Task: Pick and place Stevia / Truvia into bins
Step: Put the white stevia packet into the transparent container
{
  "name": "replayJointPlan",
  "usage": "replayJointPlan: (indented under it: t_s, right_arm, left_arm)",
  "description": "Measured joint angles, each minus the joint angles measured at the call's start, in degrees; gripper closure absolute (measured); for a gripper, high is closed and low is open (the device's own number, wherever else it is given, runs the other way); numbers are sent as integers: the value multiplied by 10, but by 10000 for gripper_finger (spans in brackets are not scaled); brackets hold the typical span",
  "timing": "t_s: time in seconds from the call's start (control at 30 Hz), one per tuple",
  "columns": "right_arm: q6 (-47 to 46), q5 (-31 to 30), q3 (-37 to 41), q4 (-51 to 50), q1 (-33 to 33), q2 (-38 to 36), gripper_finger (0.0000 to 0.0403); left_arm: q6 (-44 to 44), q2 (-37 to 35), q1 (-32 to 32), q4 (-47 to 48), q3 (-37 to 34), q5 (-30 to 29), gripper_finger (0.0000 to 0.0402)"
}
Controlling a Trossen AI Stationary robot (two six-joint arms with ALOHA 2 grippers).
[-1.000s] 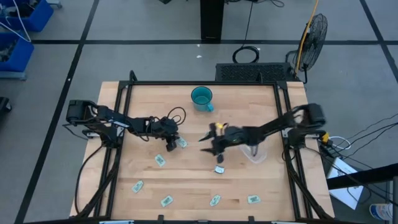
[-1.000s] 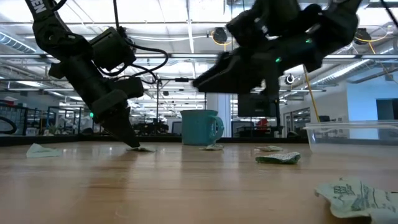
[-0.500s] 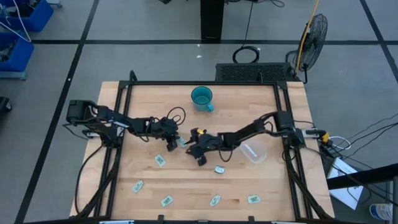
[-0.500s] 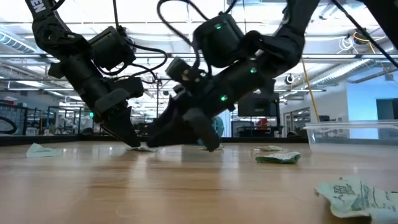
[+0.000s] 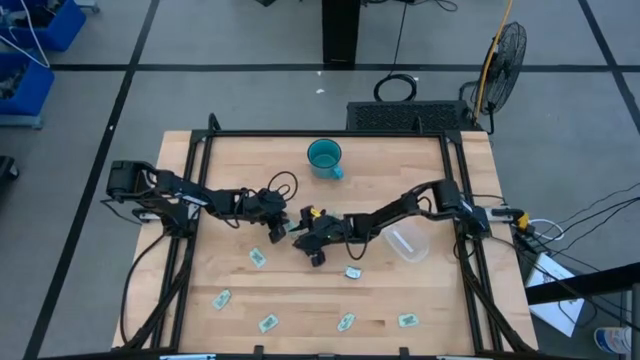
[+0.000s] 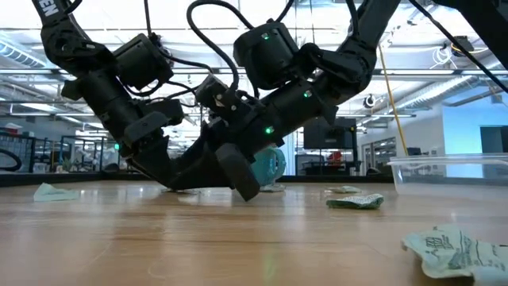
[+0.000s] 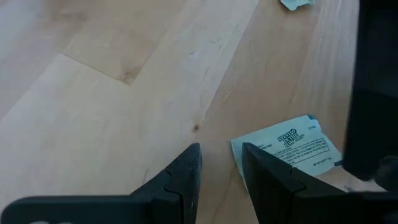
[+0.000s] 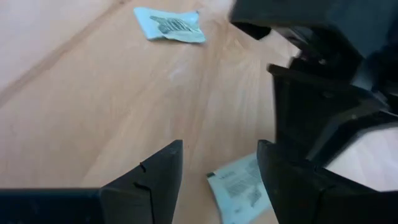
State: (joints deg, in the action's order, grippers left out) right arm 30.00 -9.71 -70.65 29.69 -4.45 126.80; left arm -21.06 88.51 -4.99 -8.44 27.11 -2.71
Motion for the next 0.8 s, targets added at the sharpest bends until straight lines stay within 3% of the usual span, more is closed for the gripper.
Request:
replayJointPlan:
  t_s: [0.27,0.43,0.63,0.8]
  right_arm:
    - [15,-7,0,-50,7,0,204]
    - [-18,43,1,-65,9,2,204]
    - [-65,27,1,-104,16,2,206]
    - [-83,27,-1,-127,17,2,233]
  left_arm:
    - [-16,0,0,13,1,2,275]
    - [-17,0,0,15,1,2,275]
    - [-22,0,0,15,1,2,275]
    - [-26,0,0,9,0,2,275]
